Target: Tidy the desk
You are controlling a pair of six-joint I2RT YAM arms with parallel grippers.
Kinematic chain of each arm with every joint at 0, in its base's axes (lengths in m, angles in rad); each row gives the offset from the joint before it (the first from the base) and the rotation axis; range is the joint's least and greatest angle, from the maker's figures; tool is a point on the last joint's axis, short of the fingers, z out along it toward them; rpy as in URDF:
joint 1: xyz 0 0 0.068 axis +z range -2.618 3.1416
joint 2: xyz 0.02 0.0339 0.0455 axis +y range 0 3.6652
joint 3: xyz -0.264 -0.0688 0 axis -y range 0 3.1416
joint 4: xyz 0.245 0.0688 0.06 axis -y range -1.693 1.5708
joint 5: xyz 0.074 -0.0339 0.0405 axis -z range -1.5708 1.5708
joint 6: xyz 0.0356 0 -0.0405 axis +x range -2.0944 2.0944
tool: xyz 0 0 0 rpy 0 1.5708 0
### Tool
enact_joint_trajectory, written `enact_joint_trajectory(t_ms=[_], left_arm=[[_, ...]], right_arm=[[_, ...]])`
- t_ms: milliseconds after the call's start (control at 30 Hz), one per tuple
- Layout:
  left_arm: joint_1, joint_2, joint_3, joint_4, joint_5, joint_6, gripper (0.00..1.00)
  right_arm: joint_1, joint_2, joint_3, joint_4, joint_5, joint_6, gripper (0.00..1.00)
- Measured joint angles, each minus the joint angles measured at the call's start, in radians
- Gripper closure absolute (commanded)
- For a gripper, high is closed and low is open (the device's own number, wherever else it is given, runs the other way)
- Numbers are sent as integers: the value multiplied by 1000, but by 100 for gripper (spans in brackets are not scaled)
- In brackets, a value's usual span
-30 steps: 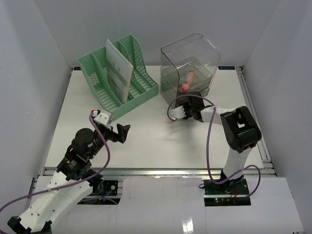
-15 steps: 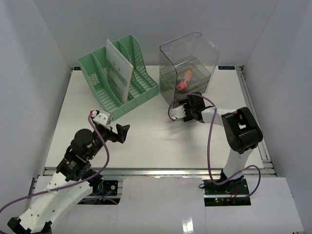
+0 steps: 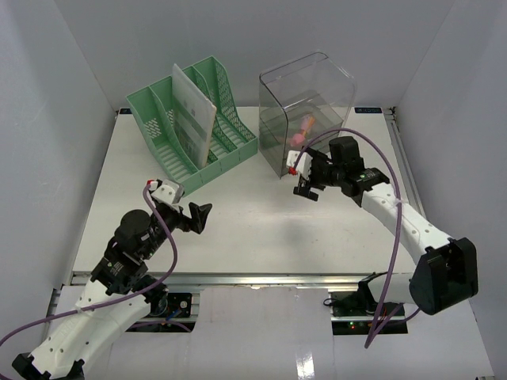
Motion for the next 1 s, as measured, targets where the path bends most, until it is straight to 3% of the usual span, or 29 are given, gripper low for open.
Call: enact_joint_trajectory(t_ms=[200,500,700,1000], left_arm=[[0,-14,0,0,36,-1,2],[0,-59,-11,3,58,-1,2],[0,-60,-13,4,61,-1,2],[0,-60,-13,4,62,-1,2]], right_arm=[[-33,-37,42,-50,-27,309,10],[-105,-306,-132,65,107,589,10],[-152,-409,-214,105,193,702,10],[-308,-538,-323,130,157,771,10]])
